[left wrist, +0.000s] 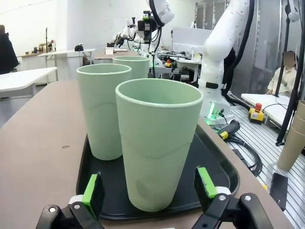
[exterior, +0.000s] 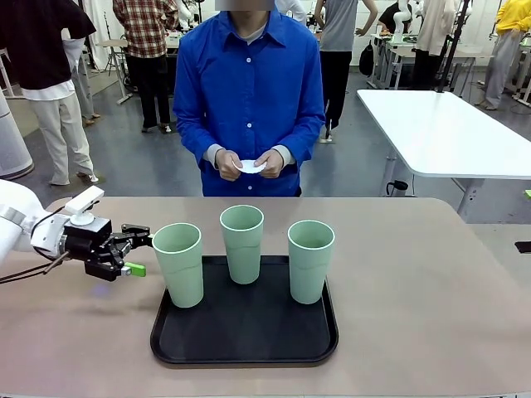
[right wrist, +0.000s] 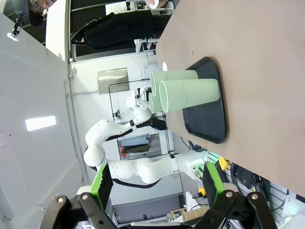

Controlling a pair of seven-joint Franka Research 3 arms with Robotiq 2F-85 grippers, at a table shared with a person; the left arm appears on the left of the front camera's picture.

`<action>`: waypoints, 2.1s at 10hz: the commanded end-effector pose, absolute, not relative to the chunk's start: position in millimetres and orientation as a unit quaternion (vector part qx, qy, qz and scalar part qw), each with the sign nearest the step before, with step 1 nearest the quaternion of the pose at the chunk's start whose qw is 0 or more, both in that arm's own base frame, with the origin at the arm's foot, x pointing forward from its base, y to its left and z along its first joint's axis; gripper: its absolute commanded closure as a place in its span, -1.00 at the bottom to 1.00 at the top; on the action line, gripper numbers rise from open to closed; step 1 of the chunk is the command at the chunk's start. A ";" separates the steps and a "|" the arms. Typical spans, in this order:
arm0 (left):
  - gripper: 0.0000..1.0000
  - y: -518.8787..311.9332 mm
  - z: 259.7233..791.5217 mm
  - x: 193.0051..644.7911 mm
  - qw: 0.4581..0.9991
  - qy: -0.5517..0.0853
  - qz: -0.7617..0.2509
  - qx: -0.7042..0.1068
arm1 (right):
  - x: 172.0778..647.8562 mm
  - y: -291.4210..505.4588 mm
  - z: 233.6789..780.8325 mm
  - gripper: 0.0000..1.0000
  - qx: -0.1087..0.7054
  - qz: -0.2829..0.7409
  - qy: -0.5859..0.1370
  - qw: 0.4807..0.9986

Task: Place coasters on the table and set cups on them.
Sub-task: Pick up one Reusable plastic cup and place it on a coaster set by the human.

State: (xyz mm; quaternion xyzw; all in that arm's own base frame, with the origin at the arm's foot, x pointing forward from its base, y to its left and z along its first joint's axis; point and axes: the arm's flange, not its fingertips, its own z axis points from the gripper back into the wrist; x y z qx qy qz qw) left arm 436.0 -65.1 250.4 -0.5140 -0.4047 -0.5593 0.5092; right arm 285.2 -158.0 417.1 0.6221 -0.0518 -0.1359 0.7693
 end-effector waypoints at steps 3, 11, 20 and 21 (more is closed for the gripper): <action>-1.00 -86.5 240.2 445.3 0.488 -0.406 -0.565 -0.527 | 287.3 -158.2 417.5 -1.00 0.628 -0.138 -0.058 0.764; -1.00 -112.4 232.2 448.4 0.474 -0.377 -0.575 -0.549 | 287.3 -158.2 417.5 -1.00 0.628 -0.138 -0.058 0.764; -1.00 -139.0 219.8 444.9 0.455 -0.349 -0.603 -0.555 | 287.3 -158.2 417.5 -1.00 0.628 -0.138 -0.058 0.764; -1.00 -141.5 217.9 445.4 0.454 -0.348 -0.604 -0.555 | 287.3 -158.2 417.5 -1.00 0.628 -0.138 -0.058 0.764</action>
